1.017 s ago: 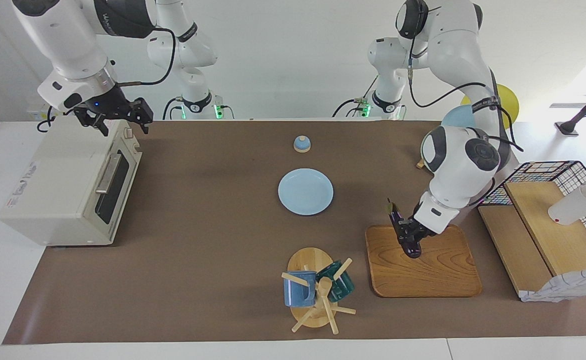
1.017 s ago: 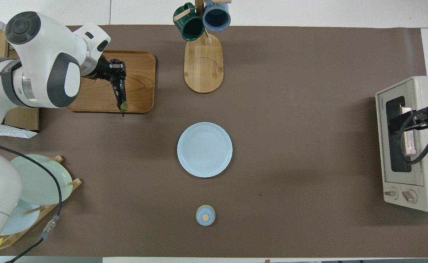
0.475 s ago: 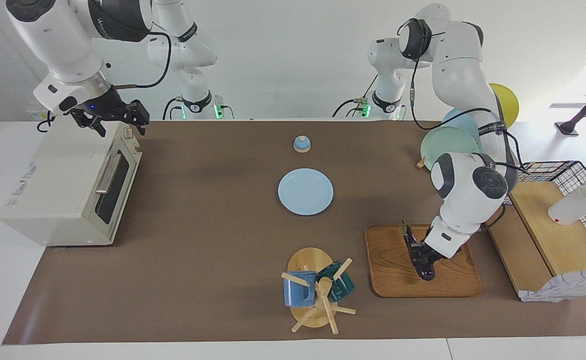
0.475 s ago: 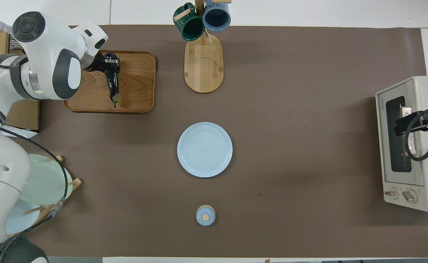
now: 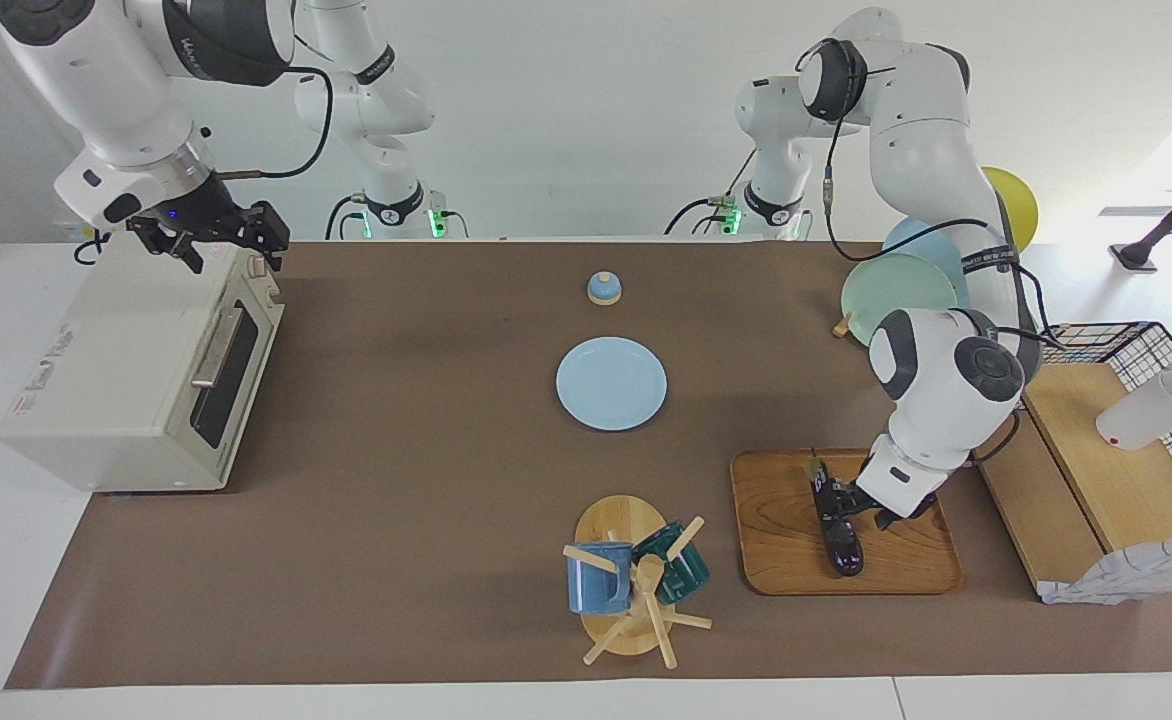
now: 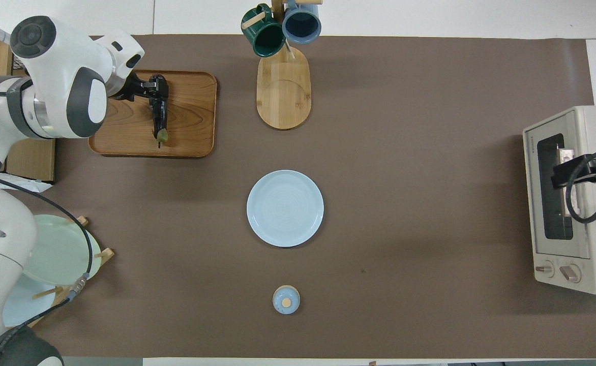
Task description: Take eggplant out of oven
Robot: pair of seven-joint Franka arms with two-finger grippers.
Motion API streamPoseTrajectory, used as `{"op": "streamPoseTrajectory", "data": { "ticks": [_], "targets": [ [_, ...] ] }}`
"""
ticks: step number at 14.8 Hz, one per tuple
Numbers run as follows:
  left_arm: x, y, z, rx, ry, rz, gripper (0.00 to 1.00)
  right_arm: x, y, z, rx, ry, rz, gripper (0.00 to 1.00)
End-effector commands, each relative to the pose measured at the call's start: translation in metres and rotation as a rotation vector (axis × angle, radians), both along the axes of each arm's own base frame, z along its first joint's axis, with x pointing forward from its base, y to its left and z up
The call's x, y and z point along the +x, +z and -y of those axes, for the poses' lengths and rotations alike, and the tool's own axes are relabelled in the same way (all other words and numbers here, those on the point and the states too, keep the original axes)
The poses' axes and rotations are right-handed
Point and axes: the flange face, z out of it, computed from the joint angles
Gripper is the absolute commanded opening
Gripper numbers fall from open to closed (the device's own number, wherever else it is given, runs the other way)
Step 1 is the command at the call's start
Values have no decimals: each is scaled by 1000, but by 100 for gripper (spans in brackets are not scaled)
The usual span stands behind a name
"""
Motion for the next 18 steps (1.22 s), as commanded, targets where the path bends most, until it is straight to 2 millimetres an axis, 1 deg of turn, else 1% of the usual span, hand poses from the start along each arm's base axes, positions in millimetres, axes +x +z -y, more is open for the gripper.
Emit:
{"op": "streamPoseTrajectory", "data": {
  "ticks": [1, 3, 5, 6, 7, 8, 10, 12, 13, 14, 15, 16, 17, 18],
  "targets": [
    [-8, 54, -9, -16, 11, 7, 100, -2, 1, 1, 22, -13, 22, 100],
    [-20, 96, -29, -7, 33, 12, 100, -2, 2, 4, 22, -17, 24, 100],
    [-38, 138, -31, 4, 30, 1, 100, -2, 5, 0, 22, -10, 28, 100],
    [-49, 158, -34, 10, 29, -22, 100, -1, 5, 0, 22, -7, 31, 100],
    [-64, 177, -34, 19, 24, -54, 100, -2, 5, -1, 23, -7, 30, 100],
    [-80, 201, -37, 35, 21, -71, 100, -2, 5, -1, 22, -5, 28, 100],
    [-119, 243, -40, 66, 22, -113, 100, -2, 5, -1, 23, -8, 28, 100],
    [-154, 277, -43, 75, 37, -140, 100, -3, 5, 0, 24, -8, 24, 100],
    [-163, 284, -45, 80, 46, -155, 100, -2, 5, -2, 25, -2, 27, 100],
    [-173, 296, -44, 81, 52, -150, 100, -2, 6, -4, 40, -3, 31, 100],
    [-182, 300, -44, 84, 57, -171, 100, -2, 6, -6, 61, -6, 33, 100],
    [-187, 299, -42, 89, 60, -198, 100, -2, 6, -5, 65, -6, 34, 100],
    [-194, 289, -40, 93, 59, -208, 100, -2, 6, -5, 65, -9, 35, 100],
    [-196, 281, -39, 91, 61, -186, 100, -2, 6, -5, 63, -10, 35, 100]
  ]
}}
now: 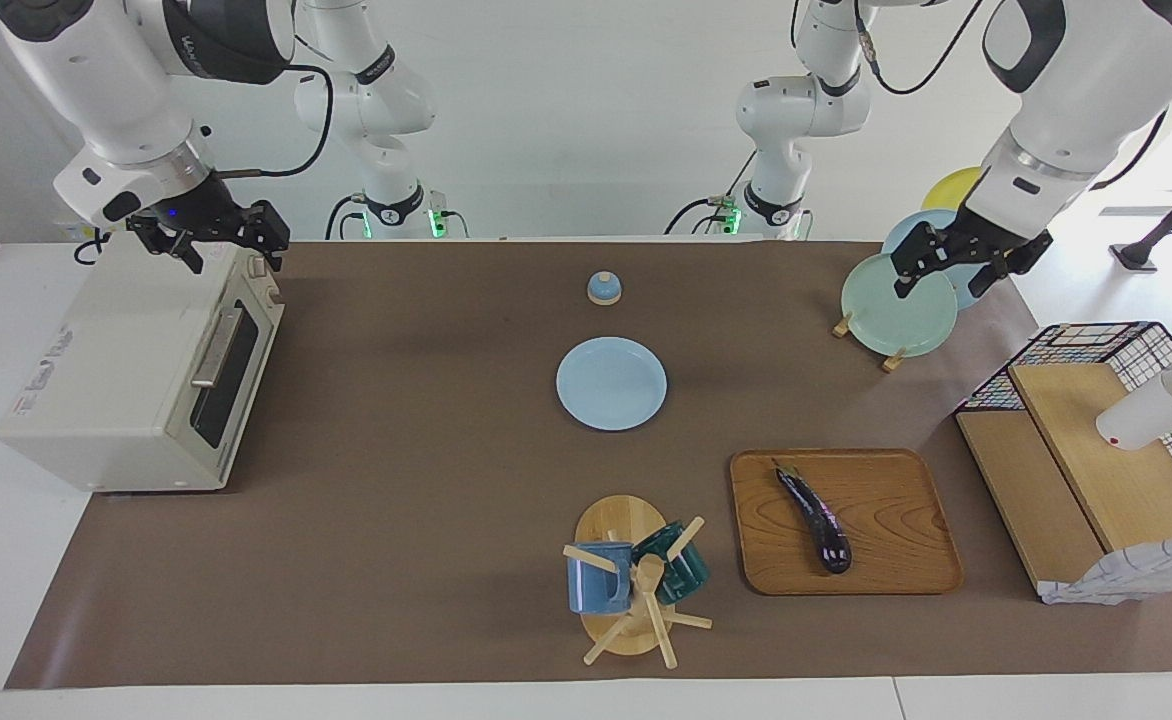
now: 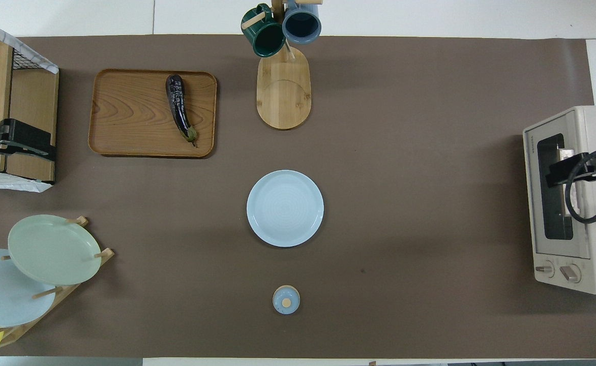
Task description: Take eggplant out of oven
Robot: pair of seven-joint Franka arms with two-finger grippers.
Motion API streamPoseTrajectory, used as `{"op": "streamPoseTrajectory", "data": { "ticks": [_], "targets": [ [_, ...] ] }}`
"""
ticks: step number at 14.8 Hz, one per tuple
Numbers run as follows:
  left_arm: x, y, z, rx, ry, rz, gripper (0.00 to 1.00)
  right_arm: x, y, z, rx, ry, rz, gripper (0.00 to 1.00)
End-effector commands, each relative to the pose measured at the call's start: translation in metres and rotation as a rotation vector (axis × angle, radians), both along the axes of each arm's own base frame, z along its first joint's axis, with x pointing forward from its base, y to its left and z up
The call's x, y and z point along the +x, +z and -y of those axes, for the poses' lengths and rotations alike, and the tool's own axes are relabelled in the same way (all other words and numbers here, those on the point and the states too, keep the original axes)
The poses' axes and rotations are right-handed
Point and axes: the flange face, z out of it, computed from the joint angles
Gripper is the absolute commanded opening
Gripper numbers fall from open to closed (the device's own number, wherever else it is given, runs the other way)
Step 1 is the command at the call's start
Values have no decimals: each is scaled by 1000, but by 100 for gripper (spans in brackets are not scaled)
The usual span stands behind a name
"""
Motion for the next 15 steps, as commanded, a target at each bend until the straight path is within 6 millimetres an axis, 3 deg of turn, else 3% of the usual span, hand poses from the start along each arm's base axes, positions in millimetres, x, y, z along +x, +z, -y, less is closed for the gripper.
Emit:
{"op": "streamPoseTrajectory", "data": {
  "ticks": [1, 5, 8, 15],
  "targets": [
    [-13, -29, 3, 25, 14, 10, 100, -3, 4, 1, 24, -14, 22, 100],
    [0, -46, -4, 9, 26, 33, 100, -3, 4, 2, 24, -14, 18, 100],
    [-2, -34, -4, 8, 29, 25, 100, -3, 4, 2, 24, -14, 18, 100],
    [-2, -32, -4, 8, 29, 31, 100, -3, 4, 2, 24, -14, 18, 100]
  ]
}}
